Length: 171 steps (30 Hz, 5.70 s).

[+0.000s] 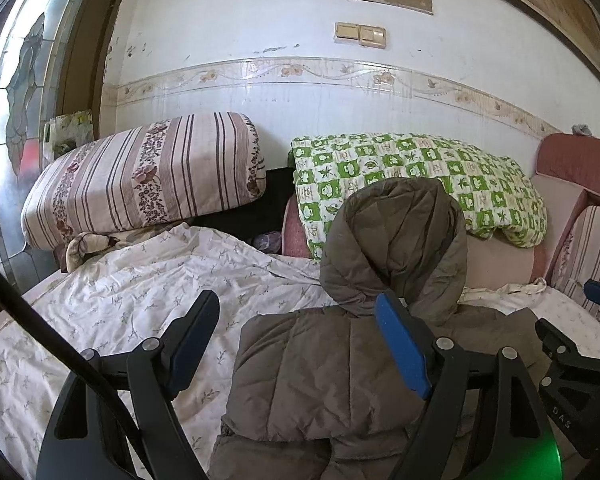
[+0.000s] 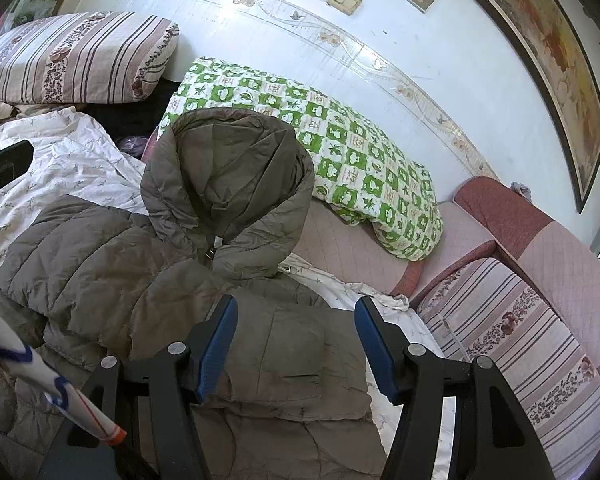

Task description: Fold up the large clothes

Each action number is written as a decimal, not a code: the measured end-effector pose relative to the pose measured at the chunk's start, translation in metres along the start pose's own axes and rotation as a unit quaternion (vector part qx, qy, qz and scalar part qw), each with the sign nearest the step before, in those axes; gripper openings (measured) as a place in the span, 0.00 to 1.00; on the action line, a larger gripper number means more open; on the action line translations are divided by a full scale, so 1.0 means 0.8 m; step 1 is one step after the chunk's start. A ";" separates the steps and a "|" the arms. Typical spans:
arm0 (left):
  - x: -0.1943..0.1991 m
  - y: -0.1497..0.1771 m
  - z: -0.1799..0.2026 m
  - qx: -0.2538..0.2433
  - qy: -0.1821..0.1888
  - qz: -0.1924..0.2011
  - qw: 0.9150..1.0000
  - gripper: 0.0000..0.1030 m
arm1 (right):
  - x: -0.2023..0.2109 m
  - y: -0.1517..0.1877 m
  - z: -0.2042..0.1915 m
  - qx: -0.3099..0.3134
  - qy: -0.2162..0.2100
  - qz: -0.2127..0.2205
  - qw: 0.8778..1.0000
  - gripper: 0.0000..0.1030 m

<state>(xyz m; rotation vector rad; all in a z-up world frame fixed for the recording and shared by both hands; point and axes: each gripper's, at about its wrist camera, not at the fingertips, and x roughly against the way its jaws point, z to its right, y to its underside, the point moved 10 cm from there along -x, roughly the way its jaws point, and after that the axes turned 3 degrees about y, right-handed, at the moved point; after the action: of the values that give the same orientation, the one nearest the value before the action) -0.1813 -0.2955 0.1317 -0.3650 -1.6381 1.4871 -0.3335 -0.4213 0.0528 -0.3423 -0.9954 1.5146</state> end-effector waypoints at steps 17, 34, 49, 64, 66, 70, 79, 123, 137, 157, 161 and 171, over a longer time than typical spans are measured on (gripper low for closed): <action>-0.020 0.018 0.001 0.005 0.010 -0.038 0.999 0.78 | -0.087 0.070 -0.025 -0.090 -0.116 -0.148 0.978 0.64; -0.110 0.159 -0.025 0.004 -0.039 -0.289 0.957 0.78 | -0.155 0.137 -0.040 -0.131 -0.174 -0.254 0.942 0.69; -0.075 0.079 -0.030 0.074 0.003 -0.173 0.982 0.78 | -0.113 -0.086 0.057 -0.277 -0.272 -0.159 0.908 0.70; -0.089 0.085 -0.030 0.073 0.013 -0.186 0.980 0.78 | -0.272 -0.247 0.012 -0.224 -0.214 -0.131 0.942 0.61; -0.092 0.087 -0.031 0.077 0.015 -0.189 0.979 0.78 | -0.292 -0.245 0.001 -0.218 -0.209 -0.141 0.943 0.41; -0.097 0.091 -0.033 0.080 0.017 -0.195 0.977 0.78 | -0.319 -0.236 -0.015 -0.201 -0.203 -0.158 0.945 0.05; -0.096 0.090 -0.032 0.080 0.018 -0.196 0.977 0.78 | -0.224 -0.202 0.025 -0.221 -0.228 -0.094 0.944 0.02; -0.113 0.152 0.052 -0.024 0.027 -0.239 0.970 0.78 | -0.083 0.077 -0.006 -0.203 -0.283 -0.115 0.930 0.27; -0.115 0.152 0.050 -0.009 0.035 -0.239 0.970 0.82 | -0.143 0.114 -0.042 -0.215 -0.303 -0.187 0.909 0.28; -0.111 0.145 0.041 0.002 0.032 -0.229 0.973 0.82 | -0.158 0.084 -0.104 -0.205 -0.336 -0.191 0.899 0.28; -0.105 0.135 0.039 0.005 0.032 -0.217 0.976 0.82 | -0.138 0.066 -0.078 -0.225 -0.348 -0.171 0.894 0.28; -0.106 0.131 0.035 0.012 0.026 -0.216 0.976 0.82 | -0.129 0.085 -0.023 -0.214 -0.293 -0.155 0.919 0.29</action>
<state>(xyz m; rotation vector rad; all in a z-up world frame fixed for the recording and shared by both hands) -0.1876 -0.3488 0.0052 -0.0264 -1.5364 1.1565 -0.3418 -0.5023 -0.0420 -0.0166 -1.7778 1.1102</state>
